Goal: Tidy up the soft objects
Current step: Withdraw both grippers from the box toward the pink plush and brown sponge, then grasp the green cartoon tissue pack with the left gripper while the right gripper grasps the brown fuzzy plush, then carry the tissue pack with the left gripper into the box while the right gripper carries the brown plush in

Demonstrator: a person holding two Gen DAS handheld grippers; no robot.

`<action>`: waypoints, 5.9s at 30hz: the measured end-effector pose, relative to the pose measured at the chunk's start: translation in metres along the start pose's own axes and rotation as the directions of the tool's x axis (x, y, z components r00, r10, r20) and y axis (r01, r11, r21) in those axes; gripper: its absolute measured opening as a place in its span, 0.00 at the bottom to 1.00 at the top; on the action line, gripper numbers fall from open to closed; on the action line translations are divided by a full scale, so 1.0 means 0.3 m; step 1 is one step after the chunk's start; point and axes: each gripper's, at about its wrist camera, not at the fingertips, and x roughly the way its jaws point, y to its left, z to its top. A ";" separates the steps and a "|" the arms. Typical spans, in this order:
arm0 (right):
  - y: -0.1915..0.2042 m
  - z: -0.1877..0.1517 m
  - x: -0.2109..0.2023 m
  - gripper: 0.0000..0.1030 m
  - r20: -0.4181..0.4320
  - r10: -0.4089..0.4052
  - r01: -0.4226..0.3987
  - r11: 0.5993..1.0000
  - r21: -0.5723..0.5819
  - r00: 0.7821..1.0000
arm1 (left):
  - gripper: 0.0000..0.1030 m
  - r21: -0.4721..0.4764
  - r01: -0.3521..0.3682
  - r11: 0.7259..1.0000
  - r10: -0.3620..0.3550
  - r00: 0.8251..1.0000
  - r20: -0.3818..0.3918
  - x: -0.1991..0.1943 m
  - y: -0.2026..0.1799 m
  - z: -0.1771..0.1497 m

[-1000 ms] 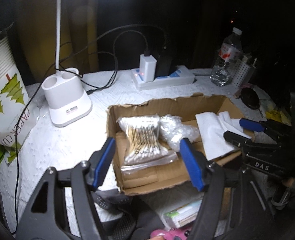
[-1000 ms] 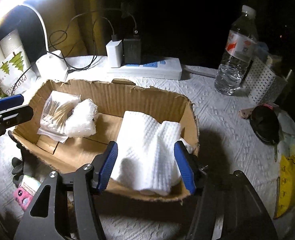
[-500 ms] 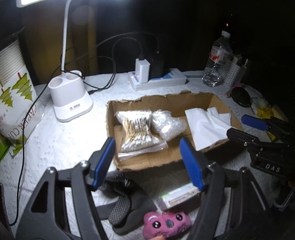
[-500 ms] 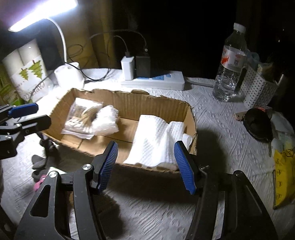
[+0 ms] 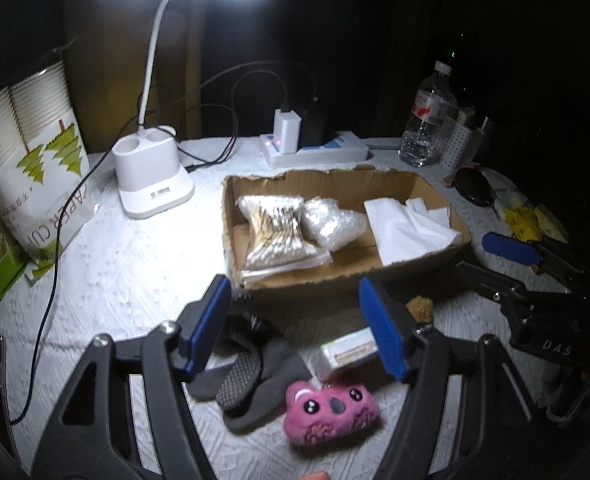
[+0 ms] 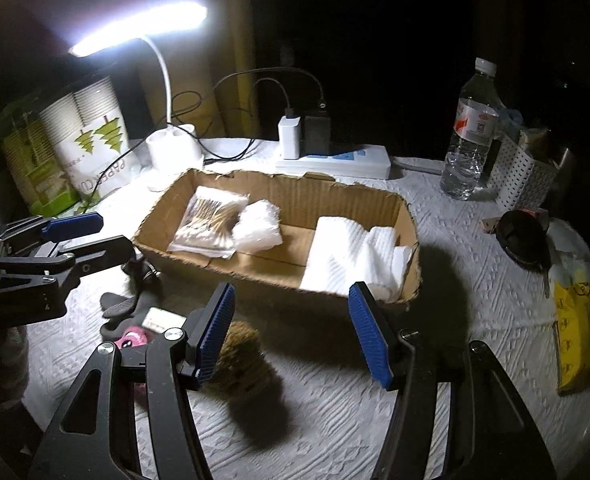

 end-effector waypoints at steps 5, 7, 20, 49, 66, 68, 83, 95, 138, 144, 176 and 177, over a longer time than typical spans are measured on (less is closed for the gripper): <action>0.019 -0.036 -0.003 0.61 -0.009 0.016 -0.016 1.000 0.000 1.000 | 0.66 -0.001 -0.003 1.000 0.003 1.000 -0.012 -0.010 0.007 -0.041; 0.026 -0.050 0.003 0.61 -0.016 0.022 -0.022 1.000 -0.002 1.000 | 0.66 -0.002 -0.004 1.000 0.004 1.000 -0.015 -0.014 0.009 -0.056; 0.065 -0.087 0.088 0.70 -0.072 0.055 -0.055 0.998 -0.002 0.996 | 0.66 -0.033 -0.011 0.999 0.010 0.999 -0.031 -0.016 0.039 -0.113; -0.184 -0.250 0.031 0.71 -0.104 0.049 -0.034 0.989 0.146 0.993 | 0.66 0.082 0.009 0.997 0.002 0.991 -0.133 0.145 -0.190 -0.125; -0.134 -0.256 0.150 0.71 -0.142 0.134 -0.117 0.985 0.127 0.981 | 0.67 0.080 -0.065 0.995 0.076 0.987 -0.143 0.251 -0.176 -0.090; -0.136 -0.257 0.155 0.69 -0.140 0.143 -0.126 0.984 0.129 0.980 | 0.67 0.065 -0.058 0.996 0.068 0.984 -0.163 0.278 -0.170 -0.088; -0.110 -0.255 0.154 0.39 -0.130 0.249 -0.235 0.965 0.114 0.960 | 0.75 0.079 -0.047 0.996 0.063 0.976 -0.207 0.364 -0.194 -0.095; -0.153 -0.226 0.059 0.38 -0.061 0.187 -0.179 0.978 0.109 0.981 | 0.72 0.096 0.016 0.995 0.001 0.985 -0.171 0.287 -0.208 -0.106; -0.206 0.034 -0.025 0.38 0.085 0.170 -0.175 0.984 0.045 0.982 | 0.73 0.098 0.043 0.994 -0.043 0.999 0.001 0.125 -0.222 0.129; -0.268 0.043 0.016 0.38 0.084 0.180 -0.186 0.980 0.076 0.980 | 0.73 0.107 0.051 0.993 -0.049 0.998 -0.025 0.195 -0.259 0.157; -0.328 0.064 0.184 0.51 0.017 0.138 -0.139 0.984 0.112 0.990 | 0.78 0.075 0.084 0.994 -0.072 0.986 -0.150 0.396 -0.256 0.154; -0.330 0.062 0.181 0.51 0.017 0.133 -0.134 0.985 0.112 0.991 | 0.78 0.076 0.083 0.994 -0.071 0.987 -0.147 0.389 -0.257 0.153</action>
